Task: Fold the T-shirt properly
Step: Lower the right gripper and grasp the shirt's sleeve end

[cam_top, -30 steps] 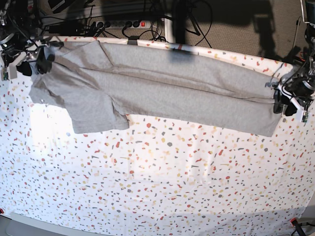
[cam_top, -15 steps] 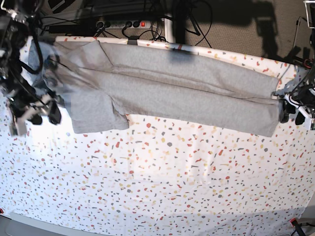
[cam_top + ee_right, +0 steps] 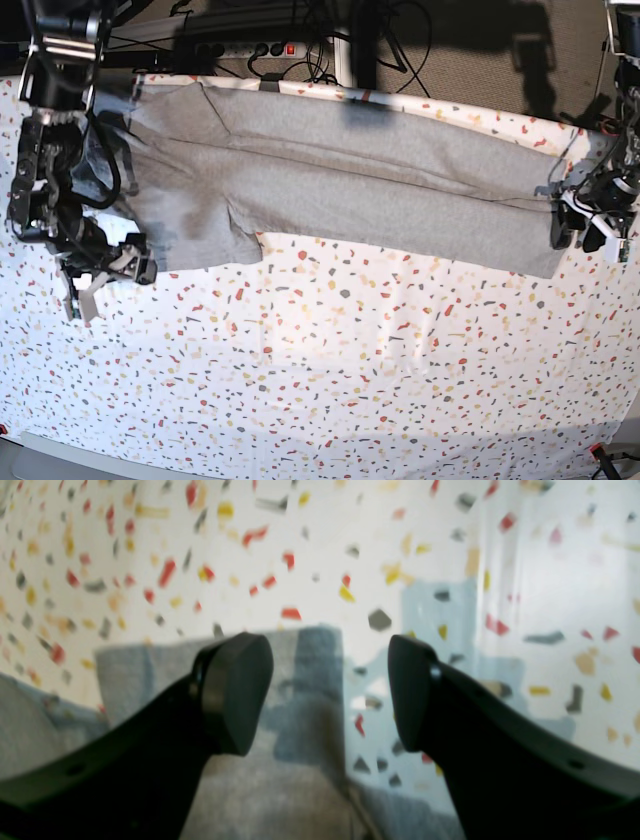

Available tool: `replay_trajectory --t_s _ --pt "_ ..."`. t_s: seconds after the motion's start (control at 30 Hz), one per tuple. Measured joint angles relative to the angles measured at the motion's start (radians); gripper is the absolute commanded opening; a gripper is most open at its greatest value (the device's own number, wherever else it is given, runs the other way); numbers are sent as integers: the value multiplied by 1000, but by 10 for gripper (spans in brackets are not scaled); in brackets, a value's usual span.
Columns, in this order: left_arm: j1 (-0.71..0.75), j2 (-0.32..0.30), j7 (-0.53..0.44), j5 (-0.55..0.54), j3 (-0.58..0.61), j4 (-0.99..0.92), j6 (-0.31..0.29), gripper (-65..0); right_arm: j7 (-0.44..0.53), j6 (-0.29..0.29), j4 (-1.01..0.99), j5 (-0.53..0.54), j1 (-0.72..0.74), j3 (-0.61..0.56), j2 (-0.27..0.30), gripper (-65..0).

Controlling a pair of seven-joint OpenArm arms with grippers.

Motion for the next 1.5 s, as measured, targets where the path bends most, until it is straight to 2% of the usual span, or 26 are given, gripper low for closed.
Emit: replay_trajectory --t_s 0.2,0.37,0.57,0.67,0.8,1.07,1.27,1.37,1.4,1.5 --pt "-1 22 -29 36 0 0 3 -298 -27 4 -202 -10 95 -106 -4 -249" --pt "-2 24 -32 43 0 0 3 -298 -53 4 -265 -10 165 -192 -1 -258" --pt "-2 24 -33 43 0 0 4 -298 -71 4 -269 -9 161 -210 -1 -397" --pt "-2 24 -32 44 0 0 4 -298 -82 5 -269 -55 165 -210 -1 -468" --pt "-2 24 -32 44 0 0 4 -298 -88 4 -269 -79 164 -209 0 -650" --pt "-2 24 -27 44 0 0 4 -298 29 4 -270 -79 167 -201 2 -650" --pt "-2 24 -25 44 0 0 4 -298 23 4 -271 -132 252 -189 5 -650" --pt "-2 24 -25 44 0 0 4 -298 -45 4 -271 -131 277 -189 5 -650" --pt "-2 24 -25 44 0 0 4 -298 -55 4 -271 -131 274 -189 5 -629" --pt "-2 24 -26 44 0 0 4 -298 -70 4 -272 -140 249 -189 5 -382"
